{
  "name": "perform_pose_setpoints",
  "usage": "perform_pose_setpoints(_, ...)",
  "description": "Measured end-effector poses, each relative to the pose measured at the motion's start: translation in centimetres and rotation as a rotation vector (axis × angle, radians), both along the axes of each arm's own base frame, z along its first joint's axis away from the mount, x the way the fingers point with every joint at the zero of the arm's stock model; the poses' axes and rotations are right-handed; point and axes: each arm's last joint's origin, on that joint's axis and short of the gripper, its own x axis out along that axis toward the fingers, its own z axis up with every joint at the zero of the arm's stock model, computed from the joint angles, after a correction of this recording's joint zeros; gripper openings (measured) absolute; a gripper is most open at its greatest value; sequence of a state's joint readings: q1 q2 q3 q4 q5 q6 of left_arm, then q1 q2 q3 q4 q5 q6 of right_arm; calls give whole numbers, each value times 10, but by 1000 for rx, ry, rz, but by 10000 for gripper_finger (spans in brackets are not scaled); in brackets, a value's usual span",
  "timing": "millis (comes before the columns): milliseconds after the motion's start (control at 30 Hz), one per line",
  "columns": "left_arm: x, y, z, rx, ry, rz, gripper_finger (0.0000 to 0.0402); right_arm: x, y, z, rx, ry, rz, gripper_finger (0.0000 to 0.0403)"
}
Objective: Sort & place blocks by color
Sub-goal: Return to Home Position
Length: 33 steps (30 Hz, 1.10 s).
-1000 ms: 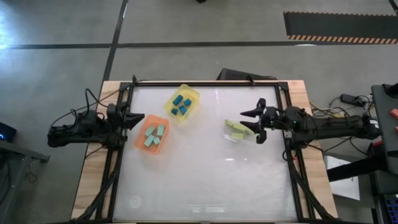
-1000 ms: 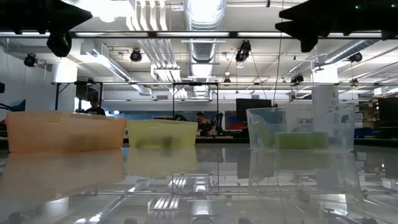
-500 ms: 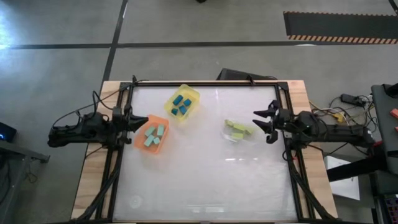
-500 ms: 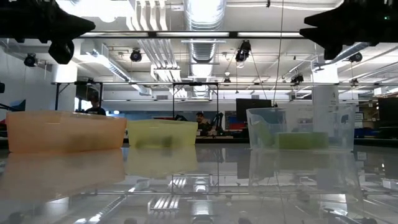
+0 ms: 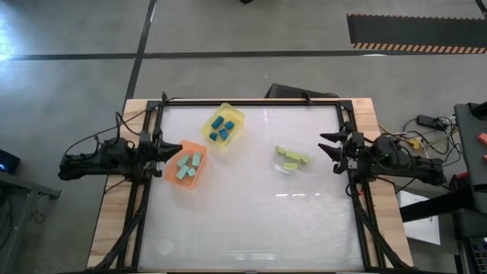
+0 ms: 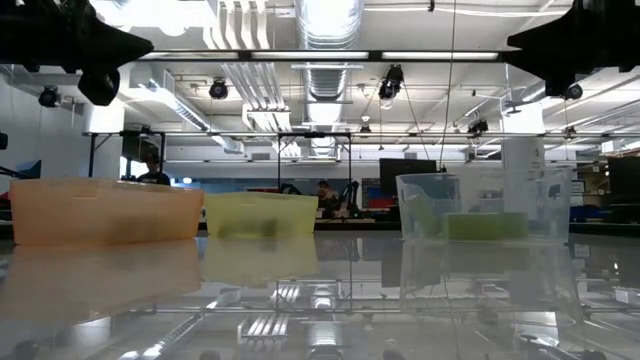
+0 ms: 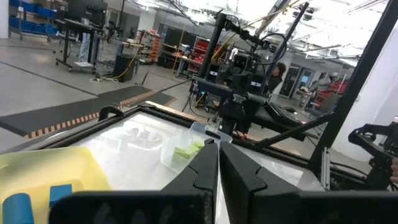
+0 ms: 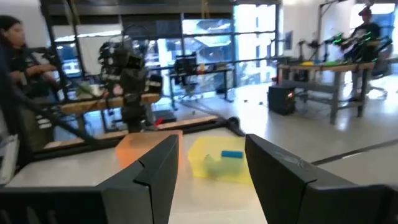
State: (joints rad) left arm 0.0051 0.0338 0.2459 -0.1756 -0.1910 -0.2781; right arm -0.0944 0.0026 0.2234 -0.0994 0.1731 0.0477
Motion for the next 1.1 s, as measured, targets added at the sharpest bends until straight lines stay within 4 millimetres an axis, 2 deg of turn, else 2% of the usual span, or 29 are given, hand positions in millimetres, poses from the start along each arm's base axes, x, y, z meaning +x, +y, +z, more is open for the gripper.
perform_pose_setpoints(100, 1, 0, -2, 4, 7, -1, 0, 2, -2, -2, 10, 6, -49, 176)
perform_pose_setpoints(267, 4, 0, -11, 3, 28, -2, 0, 6, -4, -18, 34, 18, -112, 176)
perform_pose_setpoints(500, 12, 0, -31, -28, 6, -6, 0, 15, -5, -40, 67, -121, -112, 176)
perform_pose_setpoints(667, 16, -2, -37, -25, -55, -64, 0, 16, -6, -41, 48, -111, -135, 176)
perform_pose_setpoints(867, 20, -2, -57, -69, -5, -85, 0, 17, -6, -43, 74, -97, -131, 176)
perform_pose_setpoints(1100, 21, -2, -57, -76, -1, -86, 0, 17, -6, -43, 94, -105, -127, 176)
